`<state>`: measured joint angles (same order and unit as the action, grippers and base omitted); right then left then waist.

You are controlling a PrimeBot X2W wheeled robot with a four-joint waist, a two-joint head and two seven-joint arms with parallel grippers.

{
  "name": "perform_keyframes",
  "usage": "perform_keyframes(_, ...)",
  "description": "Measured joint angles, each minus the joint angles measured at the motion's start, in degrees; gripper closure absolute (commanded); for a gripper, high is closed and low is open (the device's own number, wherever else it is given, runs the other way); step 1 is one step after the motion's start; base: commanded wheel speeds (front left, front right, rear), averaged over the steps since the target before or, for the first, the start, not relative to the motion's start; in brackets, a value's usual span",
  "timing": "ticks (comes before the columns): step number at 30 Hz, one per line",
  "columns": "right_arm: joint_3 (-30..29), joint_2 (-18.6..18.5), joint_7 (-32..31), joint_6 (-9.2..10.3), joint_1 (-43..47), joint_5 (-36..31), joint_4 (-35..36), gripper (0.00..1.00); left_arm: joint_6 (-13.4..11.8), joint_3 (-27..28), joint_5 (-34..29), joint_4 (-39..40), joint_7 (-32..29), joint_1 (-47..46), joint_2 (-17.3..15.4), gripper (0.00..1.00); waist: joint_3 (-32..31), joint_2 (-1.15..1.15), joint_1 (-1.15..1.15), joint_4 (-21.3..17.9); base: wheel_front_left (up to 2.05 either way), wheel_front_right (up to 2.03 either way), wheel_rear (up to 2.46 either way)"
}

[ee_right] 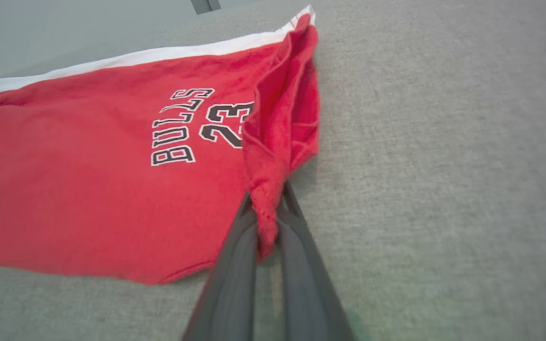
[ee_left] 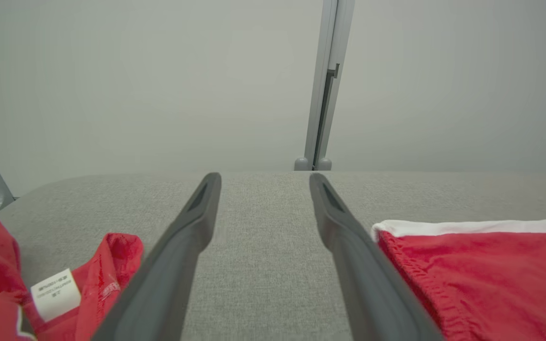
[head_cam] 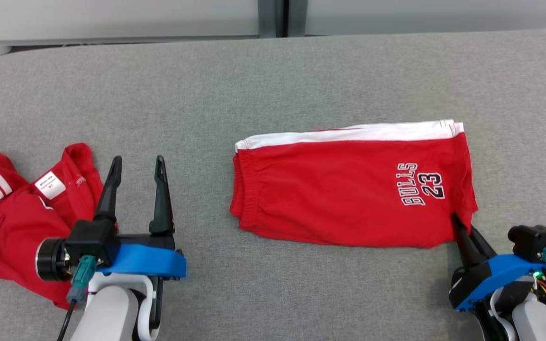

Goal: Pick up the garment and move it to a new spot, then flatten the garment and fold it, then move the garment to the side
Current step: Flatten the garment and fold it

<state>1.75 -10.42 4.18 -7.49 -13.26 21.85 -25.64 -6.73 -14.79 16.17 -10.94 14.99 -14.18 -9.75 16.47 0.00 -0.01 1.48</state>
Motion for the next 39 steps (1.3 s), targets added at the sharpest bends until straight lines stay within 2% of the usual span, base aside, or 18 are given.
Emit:
perform_keyframes(9, -1.6, 0.3, -0.6, 0.0, 1.5, -0.4, 0.9, 1.0, 0.0, -0.8, 0.4, -0.2, -0.1, 1.6, -0.1, 0.0, -1.9, 0.0, 0.0, -0.2, 0.0, 0.0, 0.0)
perform_keyframes(14, 0.5, 0.3, -1.9, 0.0, -0.9, -2.5, 6.7, 1.0, 0.0, -1.3, 0.5, -0.4, -0.3, 1.7, -0.1, 0.0, -3.0, 0.0, 0.0, 0.5, 0.0, 0.0, 0.0)
perform_keyframes(17, 5.0, 2.3, -4.2, 0.0, -4.0, -4.0, 10.6, 1.0, 0.0, -1.6, 0.6, -0.4, -0.3, 1.8, -0.1, 0.0, -3.6, 0.0, 0.0, 0.8, 0.0, 0.0, 0.0)
perform_keyframes(22, 16.8, 5.6, -7.0, 0.0, -7.3, -3.9, 13.2, 1.0, 0.0, -1.7, 0.8, -0.7, -0.3, 1.7, -0.1, 0.0, -3.8, 0.0, 0.0, 2.1, 0.0, 0.0, 0.0)
perform_keyframes(27, 26.2, 6.8, -8.2, 0.01, -7.6, -1.8, 9.3, 1.0, -0.3, -1.4, 1.0, -0.8, -0.3, 0.8, 0.0, 0.0, -3.0, 0.0, 0.01, 3.4, 0.0, 0.0, 0.0)
perform_keyframes(32, 29.9, 7.1, -6.5, 0.0, -7.7, 0.0, 5.2, 1.0, -0.5, -1.1, 1.2, -1.1, -0.3, 0.6, 0.1, 0.0, -2.2, 0.0, 0.01, 3.9, 0.0, 0.0, 0.0)
perform_keyframes(34, 30.2, 7.1, -4.2, 0.01, -7.9, 0.5, 4.8, 0.58, -0.7, -1.1, 1.3, -1.2, -0.3, 0.5, 0.2, 0.0, -2.0, 0.0, 0.01, 3.9, 0.0, 0.0, 0.0)
perform_keyframes(35, 30.4, 7.1, -3.0, 0.01, -8.3, 0.8, 4.8, 0.0, -0.9, -1.0, 1.3, -1.3, -0.3, 0.5, 0.3, 0.0, -2.0, 0.0, 0.01, 3.9, 0.0, 0.0, 0.0)
perform_keyframes(39, 32.3, 7.0, 2.8, 0.0, -9.2, 1.5, 7.5, 0.0, -1.1, -0.9, 1.3, -1.4, -0.2, 0.4, 0.3, 0.0, -2.1, 0.0, 0.01, 3.7, 0.0, 0.0, 0.0)
